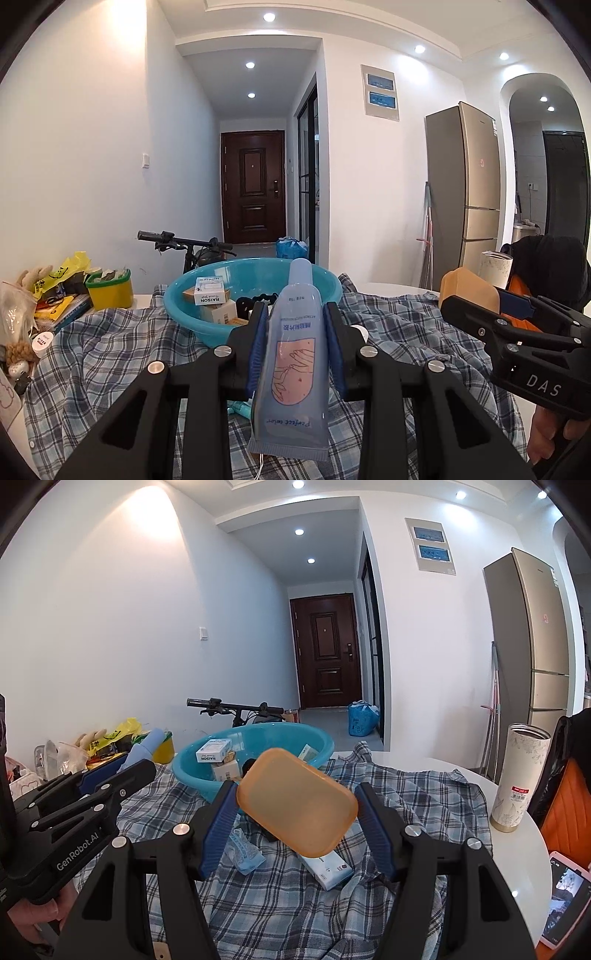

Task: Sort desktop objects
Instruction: 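Carry the cleanser tube and orange soap box toward the turquoise basin with both grippers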

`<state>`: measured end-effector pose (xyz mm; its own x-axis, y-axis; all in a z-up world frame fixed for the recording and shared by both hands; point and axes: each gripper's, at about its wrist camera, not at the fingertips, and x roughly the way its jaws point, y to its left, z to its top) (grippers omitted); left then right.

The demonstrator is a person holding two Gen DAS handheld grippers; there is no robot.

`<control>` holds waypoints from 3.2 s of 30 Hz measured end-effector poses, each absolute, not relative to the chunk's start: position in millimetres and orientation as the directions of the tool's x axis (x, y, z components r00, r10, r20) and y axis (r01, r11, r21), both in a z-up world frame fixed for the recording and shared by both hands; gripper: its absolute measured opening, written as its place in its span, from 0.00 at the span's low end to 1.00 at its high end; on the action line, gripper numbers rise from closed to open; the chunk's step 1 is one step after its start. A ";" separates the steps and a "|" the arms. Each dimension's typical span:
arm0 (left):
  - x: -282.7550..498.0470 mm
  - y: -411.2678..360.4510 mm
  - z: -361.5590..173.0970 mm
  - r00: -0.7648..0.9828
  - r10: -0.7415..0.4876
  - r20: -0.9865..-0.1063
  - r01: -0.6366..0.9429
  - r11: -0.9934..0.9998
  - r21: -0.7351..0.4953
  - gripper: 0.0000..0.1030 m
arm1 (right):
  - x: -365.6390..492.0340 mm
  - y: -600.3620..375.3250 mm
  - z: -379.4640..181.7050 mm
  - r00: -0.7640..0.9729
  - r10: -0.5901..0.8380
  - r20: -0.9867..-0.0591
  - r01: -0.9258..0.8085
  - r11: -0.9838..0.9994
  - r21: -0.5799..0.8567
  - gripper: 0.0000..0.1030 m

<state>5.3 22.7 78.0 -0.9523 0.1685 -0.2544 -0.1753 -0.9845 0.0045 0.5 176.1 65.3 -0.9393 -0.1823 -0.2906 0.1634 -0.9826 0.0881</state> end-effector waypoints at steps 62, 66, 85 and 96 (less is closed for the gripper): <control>0.3 15.4 171.7 -0.992 0.112 -0.064 -0.113 -0.994 0.010 0.32 | 4.3 163.6 142.1 -0.980 -0.184 -0.077 0.182 -0.983 0.036 0.61; -11.5 11.0 168.6 -0.990 0.121 -0.069 -0.120 -0.993 -0.015 0.32 | -7.3 168.3 143.4 -0.977 -0.193 -0.087 0.189 -0.981 0.050 0.61; -101.4 10.4 171.3 -0.981 0.146 -0.127 -0.145 -0.989 -0.023 0.32 | -94.6 159.7 152.1 -0.971 -0.181 -0.155 0.178 -0.984 0.030 0.61; -177.4 1.9 166.6 -0.979 0.126 -0.157 -0.120 -0.992 -0.049 0.32 | -156.0 153.7 160.7 -0.969 -0.198 -0.151 0.196 -0.980 0.032 0.61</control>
